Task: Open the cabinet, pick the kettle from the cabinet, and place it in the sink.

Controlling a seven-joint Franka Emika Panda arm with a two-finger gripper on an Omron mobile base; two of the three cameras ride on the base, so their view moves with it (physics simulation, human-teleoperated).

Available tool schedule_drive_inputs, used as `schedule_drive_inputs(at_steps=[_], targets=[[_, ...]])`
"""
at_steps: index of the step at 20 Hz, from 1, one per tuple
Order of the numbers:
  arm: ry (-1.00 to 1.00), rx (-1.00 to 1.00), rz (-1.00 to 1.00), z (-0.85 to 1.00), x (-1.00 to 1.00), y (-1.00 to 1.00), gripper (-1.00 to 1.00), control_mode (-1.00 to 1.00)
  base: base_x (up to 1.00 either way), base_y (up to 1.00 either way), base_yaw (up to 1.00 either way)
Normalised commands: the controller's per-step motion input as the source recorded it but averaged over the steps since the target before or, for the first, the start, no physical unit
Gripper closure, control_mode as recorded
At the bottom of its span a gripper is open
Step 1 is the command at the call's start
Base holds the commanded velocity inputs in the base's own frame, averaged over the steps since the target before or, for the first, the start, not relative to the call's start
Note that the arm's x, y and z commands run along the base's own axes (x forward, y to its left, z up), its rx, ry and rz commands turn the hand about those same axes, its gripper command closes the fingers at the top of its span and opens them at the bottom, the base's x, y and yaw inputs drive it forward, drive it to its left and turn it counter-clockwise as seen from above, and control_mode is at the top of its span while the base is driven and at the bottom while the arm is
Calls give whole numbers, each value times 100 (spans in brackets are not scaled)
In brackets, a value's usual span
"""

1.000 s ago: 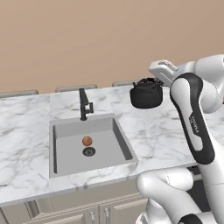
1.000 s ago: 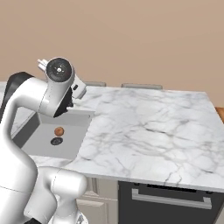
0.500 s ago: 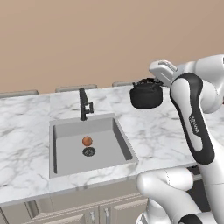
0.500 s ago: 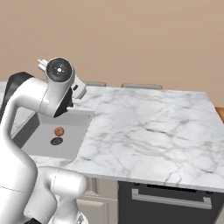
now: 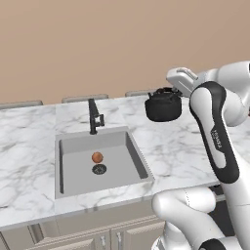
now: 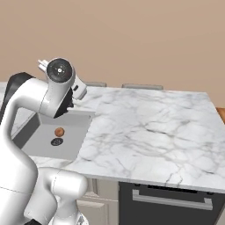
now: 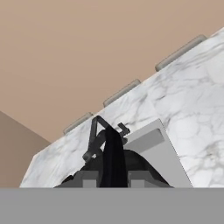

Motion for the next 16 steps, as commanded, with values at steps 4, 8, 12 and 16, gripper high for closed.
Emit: schedule_drive_inputs(at_steps=[4, 8, 12, 16], targets=[[0, 0, 0, 0, 0, 0, 100, -100, 0, 0, 0], [0, 0, 7, -4, 1, -4, 100, -100, 0, 0, 0], [0, 0, 22, -6, 10, -5, 100, -100, 0, 0, 0], [0, 0, 22, -12, 13, -5, 100, -100, 0, 0, 0]])
